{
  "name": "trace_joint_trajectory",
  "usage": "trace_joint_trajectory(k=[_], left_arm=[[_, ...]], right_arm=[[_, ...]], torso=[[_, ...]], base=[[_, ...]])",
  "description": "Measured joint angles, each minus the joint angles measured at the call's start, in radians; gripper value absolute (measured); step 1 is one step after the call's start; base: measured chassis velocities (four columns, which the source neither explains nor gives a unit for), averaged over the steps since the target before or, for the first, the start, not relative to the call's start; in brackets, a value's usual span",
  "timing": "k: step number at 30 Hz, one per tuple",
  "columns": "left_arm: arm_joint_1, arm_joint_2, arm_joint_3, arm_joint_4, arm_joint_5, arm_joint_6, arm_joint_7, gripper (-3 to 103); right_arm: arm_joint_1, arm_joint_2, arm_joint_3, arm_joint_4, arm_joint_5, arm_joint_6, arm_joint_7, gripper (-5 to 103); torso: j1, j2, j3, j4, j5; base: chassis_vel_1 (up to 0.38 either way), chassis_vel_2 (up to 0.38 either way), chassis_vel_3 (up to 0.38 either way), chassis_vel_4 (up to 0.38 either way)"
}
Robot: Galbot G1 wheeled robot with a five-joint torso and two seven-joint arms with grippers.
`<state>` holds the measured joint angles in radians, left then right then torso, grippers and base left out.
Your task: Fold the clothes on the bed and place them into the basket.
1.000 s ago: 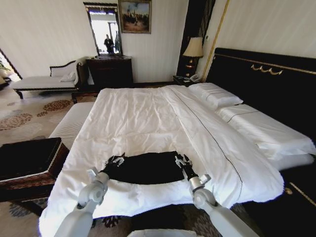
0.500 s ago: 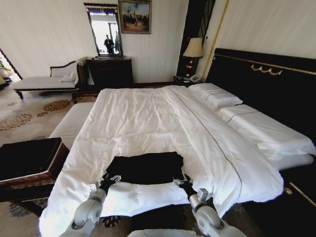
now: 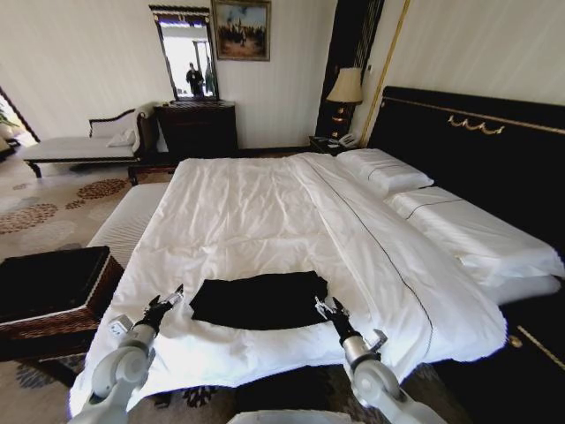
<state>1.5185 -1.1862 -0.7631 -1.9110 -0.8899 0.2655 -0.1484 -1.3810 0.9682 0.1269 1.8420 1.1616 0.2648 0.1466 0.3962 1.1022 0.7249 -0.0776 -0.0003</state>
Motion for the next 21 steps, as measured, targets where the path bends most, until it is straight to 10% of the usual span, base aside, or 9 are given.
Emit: trace_joint_trajectory(k=[16, 21], left_arm=[[0.030, -0.030, 0.016, -0.104, -0.001, 0.002, -0.008, 100], [0.045, -0.042, 0.020, -0.132, 0.014, 0.004, -0.013, 100]], right_arm=[[-0.054, -0.013, -0.009, 0.016, 0.030, -0.026, 0.096, 103], [-0.062, -0.009, -0.008, 0.024, 0.026, -0.026, 0.095, 85]], torso=[[0.000, 0.000, 0.000, -0.0004, 0.0003], [0.000, 0.000, 0.000, -0.0002, 0.0004]], base=[[0.000, 0.000, 0.000, 0.000], [0.000, 0.000, 0.000, 0.000]])
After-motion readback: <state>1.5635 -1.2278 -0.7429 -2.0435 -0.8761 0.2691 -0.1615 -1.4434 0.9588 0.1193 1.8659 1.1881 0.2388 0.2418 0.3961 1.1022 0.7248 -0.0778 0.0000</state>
